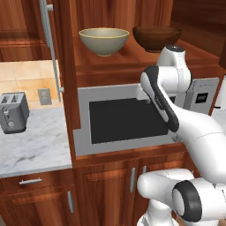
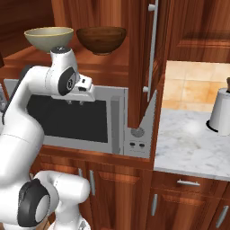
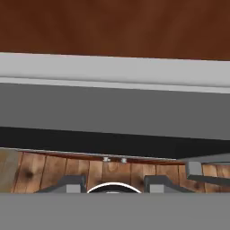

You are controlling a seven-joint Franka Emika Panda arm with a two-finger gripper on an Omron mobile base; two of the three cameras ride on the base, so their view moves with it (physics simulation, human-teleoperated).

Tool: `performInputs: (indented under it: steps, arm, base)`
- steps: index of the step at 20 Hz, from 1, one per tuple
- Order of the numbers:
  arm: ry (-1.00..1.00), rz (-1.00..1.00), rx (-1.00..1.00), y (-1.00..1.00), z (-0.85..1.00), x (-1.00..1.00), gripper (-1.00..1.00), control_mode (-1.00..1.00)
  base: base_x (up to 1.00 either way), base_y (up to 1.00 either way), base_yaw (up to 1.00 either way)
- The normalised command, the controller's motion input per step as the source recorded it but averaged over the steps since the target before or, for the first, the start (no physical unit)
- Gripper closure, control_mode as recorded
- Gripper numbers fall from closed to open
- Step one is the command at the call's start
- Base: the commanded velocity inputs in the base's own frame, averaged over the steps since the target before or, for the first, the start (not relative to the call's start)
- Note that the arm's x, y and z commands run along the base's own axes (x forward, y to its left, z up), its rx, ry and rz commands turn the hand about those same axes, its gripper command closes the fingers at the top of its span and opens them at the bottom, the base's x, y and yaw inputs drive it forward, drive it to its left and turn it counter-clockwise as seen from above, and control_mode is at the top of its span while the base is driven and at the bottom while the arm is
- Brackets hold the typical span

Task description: Pick up the bowls from the cabinet and place each bowl in front of a stool on the dining counter.

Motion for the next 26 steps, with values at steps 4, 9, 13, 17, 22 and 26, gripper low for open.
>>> performInputs:
  steps: [4, 9, 13, 17, 22, 26]
  arm:
    - [-0.28, -0.06, 0.01, -0.04, 0.07, -0.37, -1.0, -1.0]
    - [-0.62, -0.1, 0.18, 0.0, 0.92, -0.48, -1.0, -1.0]
    - [-0.42, -0.12, 0.35, 0.08, 1.0, -0.13, -1.0, -1.0]
    - [-0.15, -0.29, 0.07, 0.79, 0.89, 0.27, -1.0, -1.0]
    - [-0.19, -0.28, 0.16, 0.21, 0.85, 0.05, -1.0, -1.0]
    - [-0.27, -0.13, 0.35, -0.01, 0.4, -0.29, -1.0, -1.0]
  base:
    - [0.0, 0.0, 0.0]
    - [0.0, 0.0, 0.0]
    - [0.0, 0.0, 0.0]
    - [0.0, 0.0, 0.0]
    - [0.0, 0.0, 0.0]
    - [0.0, 0.0, 0.0]
